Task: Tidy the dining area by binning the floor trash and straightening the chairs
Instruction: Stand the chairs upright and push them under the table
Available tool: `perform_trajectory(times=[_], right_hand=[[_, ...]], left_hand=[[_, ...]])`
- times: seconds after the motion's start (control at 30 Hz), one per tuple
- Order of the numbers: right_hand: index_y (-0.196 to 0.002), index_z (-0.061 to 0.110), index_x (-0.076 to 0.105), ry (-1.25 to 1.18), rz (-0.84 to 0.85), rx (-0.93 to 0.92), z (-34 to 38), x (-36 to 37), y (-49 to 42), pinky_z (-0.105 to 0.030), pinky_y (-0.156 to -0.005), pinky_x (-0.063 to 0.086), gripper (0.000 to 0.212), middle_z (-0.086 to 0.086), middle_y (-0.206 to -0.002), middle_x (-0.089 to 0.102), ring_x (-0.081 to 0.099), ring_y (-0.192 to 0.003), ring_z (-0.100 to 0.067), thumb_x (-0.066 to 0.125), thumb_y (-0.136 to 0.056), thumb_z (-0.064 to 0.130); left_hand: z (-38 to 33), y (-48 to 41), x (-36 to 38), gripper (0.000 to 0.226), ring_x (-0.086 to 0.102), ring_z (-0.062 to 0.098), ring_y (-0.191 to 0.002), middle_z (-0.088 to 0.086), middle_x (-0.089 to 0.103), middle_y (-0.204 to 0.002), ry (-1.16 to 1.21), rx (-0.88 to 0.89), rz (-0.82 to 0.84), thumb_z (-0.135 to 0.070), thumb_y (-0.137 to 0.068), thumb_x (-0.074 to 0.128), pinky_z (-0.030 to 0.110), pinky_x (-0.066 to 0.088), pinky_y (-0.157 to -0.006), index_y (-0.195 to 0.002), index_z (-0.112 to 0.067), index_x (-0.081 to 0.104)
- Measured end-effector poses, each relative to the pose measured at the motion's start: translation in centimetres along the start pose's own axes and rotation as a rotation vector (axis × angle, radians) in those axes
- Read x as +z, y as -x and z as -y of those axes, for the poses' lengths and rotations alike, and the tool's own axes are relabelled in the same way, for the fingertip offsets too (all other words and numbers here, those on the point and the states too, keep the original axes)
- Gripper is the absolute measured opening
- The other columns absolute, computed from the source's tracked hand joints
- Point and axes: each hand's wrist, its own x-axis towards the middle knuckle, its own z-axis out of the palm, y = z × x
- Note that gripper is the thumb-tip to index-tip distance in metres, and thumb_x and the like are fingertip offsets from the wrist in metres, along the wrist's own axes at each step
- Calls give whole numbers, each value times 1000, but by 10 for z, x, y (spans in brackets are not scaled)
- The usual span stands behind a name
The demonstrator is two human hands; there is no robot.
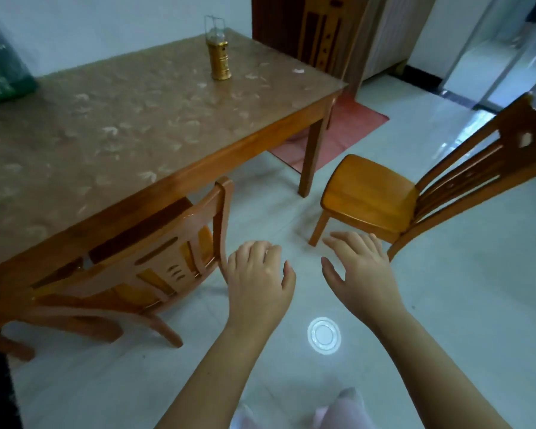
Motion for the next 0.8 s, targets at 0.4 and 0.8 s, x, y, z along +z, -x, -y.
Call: perform_trajectory(times=[0.4, 0.8], right_hand=[[-98, 6, 66, 101, -220, 220, -237, -100, 55, -49, -88, 43, 22, -14, -100, 68, 63, -93, -32, 61, -82, 19], [-99, 5, 65, 85, -255, 294, -400, -115, 52, -46, -83, 45, 34, -13, -99, 67, 62, -91, -30, 45, -81, 26]], left_hand=[[-247, -56, 96, 30, 64, 27, -85, 10, 70, -88, 97, 249, 51, -32, -78, 54, 38, 51, -74, -88, -8, 69], [-383, -111, 190, 26, 64, 24, -83, 7, 71, -87, 130, 307, 25, -30, -73, 60, 34, 51, -72, -89, -11, 70]])
